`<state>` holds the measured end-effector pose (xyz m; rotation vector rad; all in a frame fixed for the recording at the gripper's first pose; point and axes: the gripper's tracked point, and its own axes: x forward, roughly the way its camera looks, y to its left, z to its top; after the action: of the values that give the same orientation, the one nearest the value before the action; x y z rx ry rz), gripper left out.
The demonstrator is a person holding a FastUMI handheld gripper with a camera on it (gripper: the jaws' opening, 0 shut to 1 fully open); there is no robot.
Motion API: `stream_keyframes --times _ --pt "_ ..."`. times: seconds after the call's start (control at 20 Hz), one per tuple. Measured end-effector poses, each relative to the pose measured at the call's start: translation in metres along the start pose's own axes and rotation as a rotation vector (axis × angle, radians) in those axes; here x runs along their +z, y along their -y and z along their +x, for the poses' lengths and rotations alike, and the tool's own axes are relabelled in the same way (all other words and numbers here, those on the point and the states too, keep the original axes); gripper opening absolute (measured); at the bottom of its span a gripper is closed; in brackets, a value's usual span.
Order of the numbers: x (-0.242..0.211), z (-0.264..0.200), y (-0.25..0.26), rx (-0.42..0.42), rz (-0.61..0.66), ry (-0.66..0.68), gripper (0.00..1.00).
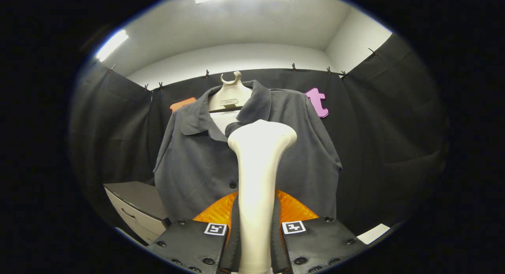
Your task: Iron the clothes twice with a garment steamer, once on the left side and once on the right side.
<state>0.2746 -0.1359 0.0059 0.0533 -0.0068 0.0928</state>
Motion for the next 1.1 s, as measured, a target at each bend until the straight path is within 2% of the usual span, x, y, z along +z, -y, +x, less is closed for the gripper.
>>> stream_keyframes --times 0.45,0.8,1.1 --pt "-0.024 0.023 0.026 -0.034 0.042 -0.051 0.37" --pt "-0.040 0.016 0.027 -0.044 0.028 -0.067 0.37" --pt "-0.076 0.000 0.027 -0.056 0.020 -0.122 0.37"
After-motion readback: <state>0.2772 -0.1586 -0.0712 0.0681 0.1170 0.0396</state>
